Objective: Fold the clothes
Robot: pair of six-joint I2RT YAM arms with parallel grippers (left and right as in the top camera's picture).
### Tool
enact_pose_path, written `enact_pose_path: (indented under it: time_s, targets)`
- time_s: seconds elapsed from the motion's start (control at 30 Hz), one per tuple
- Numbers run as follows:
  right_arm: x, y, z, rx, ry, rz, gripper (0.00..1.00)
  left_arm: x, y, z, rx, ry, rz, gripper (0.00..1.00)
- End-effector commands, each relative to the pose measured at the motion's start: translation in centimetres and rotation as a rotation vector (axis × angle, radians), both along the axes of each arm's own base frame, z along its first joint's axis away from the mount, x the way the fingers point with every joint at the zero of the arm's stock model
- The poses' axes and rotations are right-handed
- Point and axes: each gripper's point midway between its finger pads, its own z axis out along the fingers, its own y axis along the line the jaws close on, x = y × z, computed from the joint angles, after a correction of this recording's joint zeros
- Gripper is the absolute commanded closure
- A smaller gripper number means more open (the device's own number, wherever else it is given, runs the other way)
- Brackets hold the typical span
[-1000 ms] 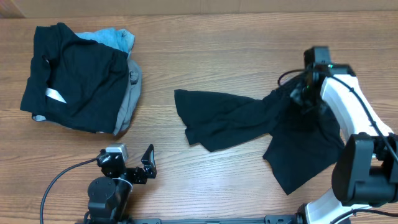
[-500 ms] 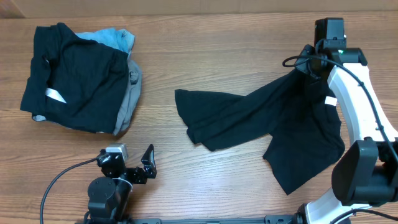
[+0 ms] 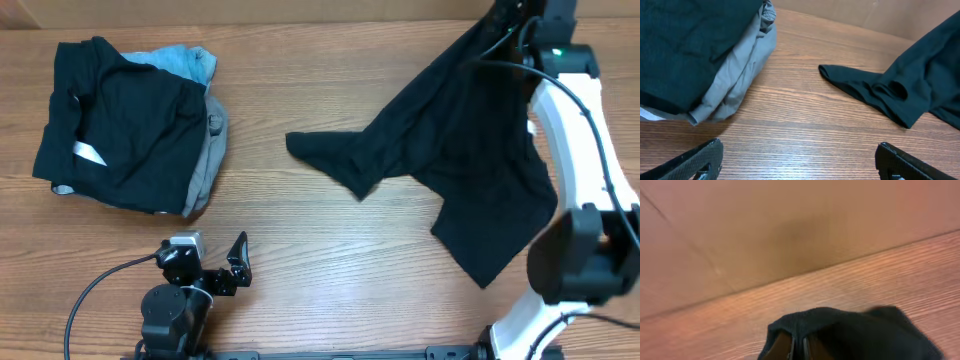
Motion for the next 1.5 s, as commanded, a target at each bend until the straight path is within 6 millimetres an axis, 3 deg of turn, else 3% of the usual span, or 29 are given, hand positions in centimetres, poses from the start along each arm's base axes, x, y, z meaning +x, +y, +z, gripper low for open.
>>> enact_pose_path:
  time_s: [0.0,0.03,0.07,0.13,0.2,0.23,0.3,0.33,0.37,0.4,0.43,0.5,0.67,0.73,0.87,0.97,1.03,1.33,1.47]
  targets:
    - [1.9,-0.5,-3.0,-0.028,0.019,0.009,0.96,0.0,0.0,-0.3,0.021,-0.003,-0.012,0.0]
    - [2.7,-0.5,-4.0,-0.028,0.016,0.009,0.88,0.0,0.0,-0.3,0.021,-0.003,-0.012,0.0]
    - [3.9,-0.7,-5.4,-0.032,0.002,0.004,0.0,0.0,0.0,-0.3,0.021,-0.003,-0.012,0.0]
    - [5.1,-2.1,-6.7,-0.071,-0.02,-0.061,0.0,0.0,0.0,-0.3,0.021,-0.003,-0.012,0.0]
    - [4.3,-2.1,-3.6,-0.072,-0.015,-0.068,0.0,0.0,0.0,-0.3,0.021,-0.003,-0.012,0.0]
    - [3.3,-2.1,-1.1,-0.071,-0.003,-0.068,0.0,0.0,0.0,-0.3,0.021,-0.003,-0.012,0.0]
    - [-0.1,-1.6,2.8,0.013,0.056,-0.094,0.0,0.0,0.0,-0.3,0.021,-0.003,-0.012,0.0]
    - [-1.5,-1.1,3.0,0.051,0.103,-0.085,0.05,0.0,0.0,-0.3,0.021,-0.003,-0.012,0.0]
    - [-3.6,-0.4,1.9,0.099,0.2,-0.073,0.26,0.0,0.0,-0.3,0.021,-0.003,-0.012,0.0]
    - [-5.7,-0.3,0.1,0.137,0.308,-0.103,0.66,0.0,0.0,-0.3,0.021,-0.003,-0.012,0.0]
    - [-7.5,-0.2,-1.7,0.174,0.402,-0.147,0.96,0.0,0.0,-0.3,0.021,-0.003,-0.012,0.0]
    - [-12.5,0.1,-6.5,0.234,0.652,-0.256,0.96,0.0,0.0,-0.3,0.021,-0.003,-0.012,0.0]
    - [-18.8,1.1,-12.7,0.257,0.922,-0.308,0.96,0.0,0.0,-0.3,0.021,-0.003,-0.012,0.0]
    - [-20.2,2.2,-13.6,0.265,0.921,-0.284,0.96,0.0,0.0,-0.3,0.021,-0.003,-0.012,0.0]
    - [-23.0,2.6,-12.9,0.267,0.835,-0.259,0.96,0.0,0.0,-0.3,0.021,-0.003,-0.012,0.0]
    - [-25.4,3.2,-16.3,0.322,0.839,-0.284,0.96,0.0,0.0,-0.3,0.021,-0.003,-0.012,0.0]
    - [-26.7,2.4,-18.2,0.346,0.857,-0.399,0.96,0.0,0.0,-0.3,0.021,-0.003,-0.012,0.0]
    - [-27.2,-4.3,-21.6,0.42,0.744,-0.627,0.96,0.0,0.0,-0.3,0.021,-0.003,-0.012,0.0]
    - [-26.4,-5.7,-22.4,0.437,0.677,-0.652,0.96,0.0,0.0,-0.3,0.021,-0.003,-0.012,0.0]
